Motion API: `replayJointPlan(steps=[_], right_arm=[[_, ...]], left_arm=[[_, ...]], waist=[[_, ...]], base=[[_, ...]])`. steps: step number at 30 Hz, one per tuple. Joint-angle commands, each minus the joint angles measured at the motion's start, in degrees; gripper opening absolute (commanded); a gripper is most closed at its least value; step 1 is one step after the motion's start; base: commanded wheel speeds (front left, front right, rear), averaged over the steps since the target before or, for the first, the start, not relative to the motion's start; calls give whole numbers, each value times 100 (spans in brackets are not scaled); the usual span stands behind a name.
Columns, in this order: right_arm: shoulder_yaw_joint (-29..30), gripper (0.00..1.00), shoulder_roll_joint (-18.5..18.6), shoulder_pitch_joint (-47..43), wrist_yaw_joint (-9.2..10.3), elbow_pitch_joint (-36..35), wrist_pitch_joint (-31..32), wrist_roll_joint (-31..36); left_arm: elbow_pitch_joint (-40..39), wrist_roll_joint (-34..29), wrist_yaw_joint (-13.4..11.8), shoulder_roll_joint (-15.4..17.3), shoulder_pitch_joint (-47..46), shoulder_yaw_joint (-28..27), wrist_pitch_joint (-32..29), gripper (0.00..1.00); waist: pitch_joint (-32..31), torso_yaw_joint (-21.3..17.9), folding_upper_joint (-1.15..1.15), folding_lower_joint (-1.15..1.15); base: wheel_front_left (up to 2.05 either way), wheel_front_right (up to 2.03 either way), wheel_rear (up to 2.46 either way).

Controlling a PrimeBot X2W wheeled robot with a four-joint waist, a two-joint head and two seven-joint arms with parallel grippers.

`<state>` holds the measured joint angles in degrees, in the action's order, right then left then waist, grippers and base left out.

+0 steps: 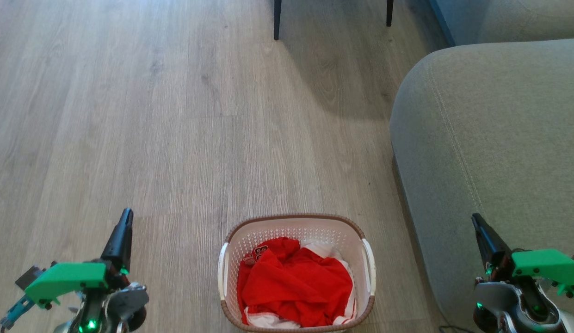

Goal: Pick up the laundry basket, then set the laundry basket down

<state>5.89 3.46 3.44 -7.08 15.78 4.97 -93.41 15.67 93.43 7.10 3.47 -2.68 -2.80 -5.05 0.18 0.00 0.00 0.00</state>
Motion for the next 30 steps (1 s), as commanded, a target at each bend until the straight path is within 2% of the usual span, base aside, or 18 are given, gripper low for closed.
replayJointPlan(steps=[1,30], right_arm=[[-78,0,45,262,-41,-184,38,8],[-32,0,12,266,-41,-181,75,46]], left_arm=[[-168,-13,38,41,-339,-235,-33,0],[-166,-50,38,10,-342,-280,-69,0]], waist=[[0,0,0,0],[0,0,0,0]], base=[[0,0,0],[0,0,0]])
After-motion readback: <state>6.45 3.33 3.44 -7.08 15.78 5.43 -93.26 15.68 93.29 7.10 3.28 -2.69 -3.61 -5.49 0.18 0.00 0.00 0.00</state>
